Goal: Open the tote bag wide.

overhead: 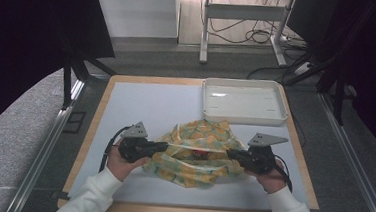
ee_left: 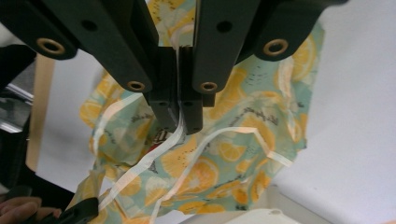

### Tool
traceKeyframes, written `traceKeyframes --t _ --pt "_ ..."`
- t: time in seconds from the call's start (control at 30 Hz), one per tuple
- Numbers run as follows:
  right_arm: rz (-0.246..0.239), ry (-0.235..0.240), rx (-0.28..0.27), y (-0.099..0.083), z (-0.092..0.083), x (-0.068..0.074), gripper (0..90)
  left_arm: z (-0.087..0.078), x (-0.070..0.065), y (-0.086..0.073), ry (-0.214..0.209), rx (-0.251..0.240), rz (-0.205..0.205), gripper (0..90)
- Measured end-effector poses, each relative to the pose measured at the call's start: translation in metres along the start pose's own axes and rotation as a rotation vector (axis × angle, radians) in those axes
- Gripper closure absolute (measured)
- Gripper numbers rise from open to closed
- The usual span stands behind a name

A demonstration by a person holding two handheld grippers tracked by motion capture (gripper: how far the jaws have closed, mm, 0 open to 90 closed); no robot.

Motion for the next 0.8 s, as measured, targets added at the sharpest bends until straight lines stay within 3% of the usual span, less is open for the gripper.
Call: traceKeyframes --t 0.27,0.8 --pt "0.019 0.019 0.037 -0.017 0.004 0.0 87.9 0.01 -0.005 -0.012 -0.012 0.045 -0.007 89.0" --pt "0.009 0.057 0.082 -0.03 0.007 0.008 87.7 0.009 -0.005 -0.027 -0.01 0.085 -0.021 89.2"
Point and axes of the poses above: each handheld gripper's, and its own axes: z roughly forward along the jaws, y roughly out of its top, x roughly to its left, the point moved 4 cm from there along z, roughly forward along the jaws, and after that the axes turned 2 degrees about y, right-handed, at the moved point
